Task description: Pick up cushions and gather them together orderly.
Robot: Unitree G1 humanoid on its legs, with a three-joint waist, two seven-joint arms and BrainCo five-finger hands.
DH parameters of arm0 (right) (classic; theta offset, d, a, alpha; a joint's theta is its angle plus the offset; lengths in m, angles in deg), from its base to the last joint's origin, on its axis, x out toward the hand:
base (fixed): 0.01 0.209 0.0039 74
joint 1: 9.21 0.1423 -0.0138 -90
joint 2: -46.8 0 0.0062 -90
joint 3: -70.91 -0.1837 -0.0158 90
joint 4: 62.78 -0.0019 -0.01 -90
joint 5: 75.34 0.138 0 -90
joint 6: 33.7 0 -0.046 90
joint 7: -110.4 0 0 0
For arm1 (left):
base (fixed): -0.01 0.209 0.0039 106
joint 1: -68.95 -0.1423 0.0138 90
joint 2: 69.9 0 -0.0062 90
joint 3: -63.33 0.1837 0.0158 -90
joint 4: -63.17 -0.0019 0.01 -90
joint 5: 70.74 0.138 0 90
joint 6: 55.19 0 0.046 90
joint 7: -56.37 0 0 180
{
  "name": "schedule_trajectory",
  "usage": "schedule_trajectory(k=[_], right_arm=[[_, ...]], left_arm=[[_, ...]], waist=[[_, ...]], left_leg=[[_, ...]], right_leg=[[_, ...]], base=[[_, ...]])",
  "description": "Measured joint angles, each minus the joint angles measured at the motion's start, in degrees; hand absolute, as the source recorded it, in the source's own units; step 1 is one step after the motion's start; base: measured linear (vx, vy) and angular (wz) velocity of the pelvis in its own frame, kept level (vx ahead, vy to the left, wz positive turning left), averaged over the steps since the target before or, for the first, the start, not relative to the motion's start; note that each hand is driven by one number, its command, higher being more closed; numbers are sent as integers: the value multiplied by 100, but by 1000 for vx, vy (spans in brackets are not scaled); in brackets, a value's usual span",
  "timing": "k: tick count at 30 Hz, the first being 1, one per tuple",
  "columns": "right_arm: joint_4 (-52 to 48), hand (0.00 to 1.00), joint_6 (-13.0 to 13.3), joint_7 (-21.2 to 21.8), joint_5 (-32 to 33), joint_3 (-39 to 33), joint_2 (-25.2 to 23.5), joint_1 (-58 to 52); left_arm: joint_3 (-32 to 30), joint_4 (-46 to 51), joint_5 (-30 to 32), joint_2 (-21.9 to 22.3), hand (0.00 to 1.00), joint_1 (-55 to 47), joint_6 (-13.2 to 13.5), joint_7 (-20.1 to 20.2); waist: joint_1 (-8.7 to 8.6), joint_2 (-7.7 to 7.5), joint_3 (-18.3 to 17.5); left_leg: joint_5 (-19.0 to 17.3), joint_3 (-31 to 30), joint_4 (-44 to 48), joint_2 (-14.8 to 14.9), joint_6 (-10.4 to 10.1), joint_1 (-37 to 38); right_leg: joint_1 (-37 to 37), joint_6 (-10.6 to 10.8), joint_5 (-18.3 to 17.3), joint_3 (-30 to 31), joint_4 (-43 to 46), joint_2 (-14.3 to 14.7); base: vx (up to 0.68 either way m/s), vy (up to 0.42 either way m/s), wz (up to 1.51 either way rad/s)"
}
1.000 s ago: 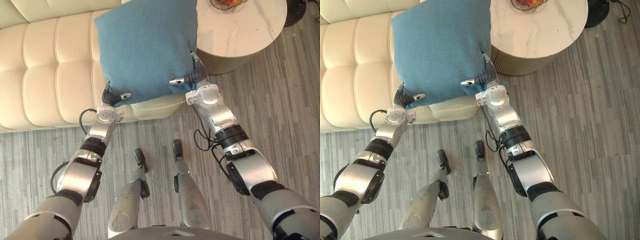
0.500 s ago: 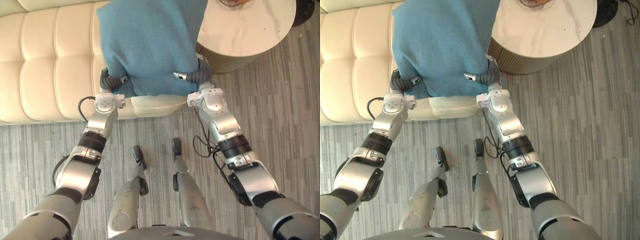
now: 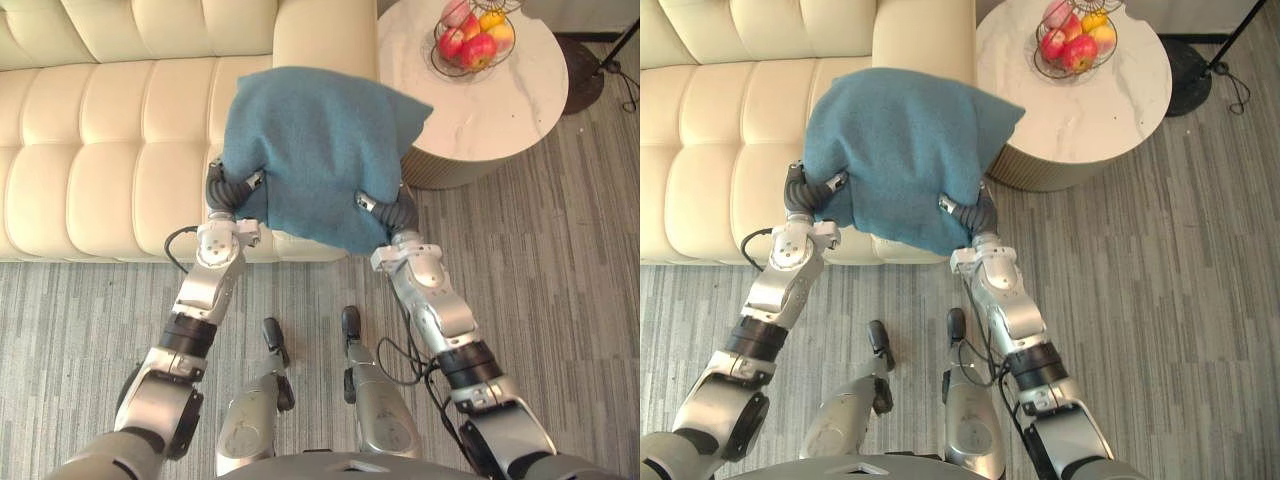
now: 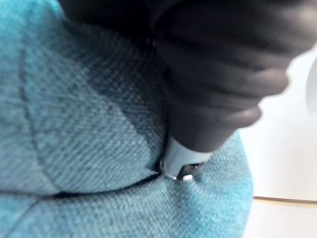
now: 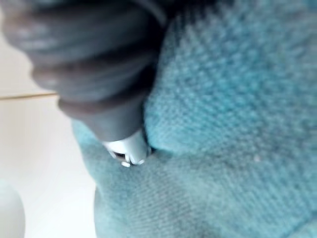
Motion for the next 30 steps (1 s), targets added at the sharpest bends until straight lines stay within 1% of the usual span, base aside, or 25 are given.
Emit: schedule_trajectory(k=[2,3,4,5,6,8,9,11,12,13,16,18,22,23,24,25,27,28,29,30], right_arm=[[-404,100,-3,10,-297,1,-142,-514],[-484,100,-9,17,-359,0,-180,-632],[-646,100,-17,38,-522,0,-283,-922],[-837,100,-22,92,-594,0,-368,-1266],[-893,100,-22,106,-664,0,-404,-1375],[-1157,100,-22,164,-761,-1,-548,-1818],[-1233,100,-22,186,-762,-1,-570,-1905],[-1578,100,-21,286,-897,-5,-669,-2213],[-1611,100,-21,287,-939,-13,-691,-2238],[-1716,100,-21,294,-1004,-36,-774,-2312],[-1920,100,-21,335,-1107,-120,-960,-2425],[-1994,100,-20,337,-1111,-132,-1012,-2517],[-2075,100,-12,342,-1159,-136,-1013,-2600],[-2075,100,-3,341,-1167,-137,-1015,-2599],[-2075,100,17,338,-1200,-140,-1017,-2599],[-2075,100,42,330,-1205,-160,-1022,-2599],[-2072,100,59,314,-1207,-175,-1024,-2595],[-2060,100,59,297,-1209,-176,-1024,-2595],[-2043,100,61,266,-1210,-203,-1038,-2578],[-2045,100,63,266,-1211,-240,-1051,-2573]], left_arm=[[-2,670,148,160,100,-613,6,3],[-1,801,153,218,100,-774,8,7],[-1,1028,190,345,100,-1147,17,12],[-1,1203,196,479,100,-1567,21,31],[-1,1251,196,516,100,-1720,29,54],[-1,1470,195,566,100,-2356,33,170],[-2,1523,196,570,100,-2477,33,194],[-6,1904,197,612,100,-2999,40,306],[-6,1934,196,622,100,-3043,44,318],[-20,2027,196,652,100,-3162,53,367],[-54,2221,196,710,100,-3306,70,423],[-52,2367,197,763,100,-3449,71,447],[-51,2489,206,818,100,-3669,72,523],[-51,2491,231,848,100,-3693,75,523],[-49,2491,288,861,100,-3706,76,522],[-40,2490,298,859,100,-3708,77,521],[-33,2490,298,861,100,-3710,82,519],[-37,2490,297,858,100,-3709,95,515],[-37,2490,297,841,100,-3704,122,516],[-34,2488,296,845,100,-3699,123,516]], waist=[[13,-2,-56],[18,-1,-90],[20,-8,-258],[23,-10,-503],[25,-17,-555],[111,-58,-836],[136,-69,-902],[205,-127,-1200],[214,-134,-1241],[222,-145,-1361],[221,-158,-1432],[224,-160,-1601],[232,-162,-1688],[241,-168,-1705],[253,-172,-1702],[257,-180,-1697],[296,-178,-1695],[358,-176,-1694],[400,-186,-1689],[382,-188,-1690]], left_leg=[[2,-34,0,3,5,159],[-1,-42,-1,3,1,199],[-28,-72,-1,6,-22,246],[-40,-138,-1,11,-22,300],[-65,-155,-1,14,-41,368],[-188,-150,-1,40,-86,638],[-207,-145,-2,46,-98,679],[-261,-148,-8,62,-79,816],[-264,-148,-10,62,-78,818],[-277,-153,-22,63,-58,819],[-288,-169,-32,64,-51,993],[-290,-181,-32,64,-53,1027],[-307,-369,-32,63,-86,1243],[-320,-471,-31,62,-64,1247],[-307,-607,5,57,-69,1225],[-335,-867,244,47,-73,1009],[-427,-1186,572,26,-74,719],[-445,-1412,712,9,-72,546],[-472,-1480,764,36,-34,348],[-504,-1405,780,70,-10,260]], right_leg=[[178,14,-53,-36,-1,6],[233,13,-72,-50,-2,6],[285,8,-117,-119,10,6],[370,9,-161,-157,10,9],[449,15,-184,-161,10,14],[699,10,-290,-161,42,38],[740,9,-312,-162,47,41],[864,6,-377,-170,50,56],[866,4,-395,-167,50,56],[871,5,-401,-169,50,58],[1063,0,-446,-187,28,59],[1108,6,-437,-211,25,59],[1460,21,-521,-361,24,56],[1508,55,-565,-468,33,52],[1554,34,-589,-621,55,42],[1577,16,-649,-887,139,7],[1564,9,-748,-1196,242,-22],[1556,8,-803,-1427,310,-24],[1552,1,-834,-1782,338,-49],[1552,-10,-821,-1959,335,-78]], base=[[73,-14,10],[68,-12,9],[78,-10,17],[88,-8,19],[95,-2,12],[77,-4,-1],[60,-8,-4],[46,-3,-1],[0,0,0],[0,0,0],[5,1,1],[10,1,2],[14,0,19],[-13,-2,47],[-27,0,87],[-36,3,105],[-53,-1,100],[-73,-15,122],[-64,-13,126],[-84,13,171]])
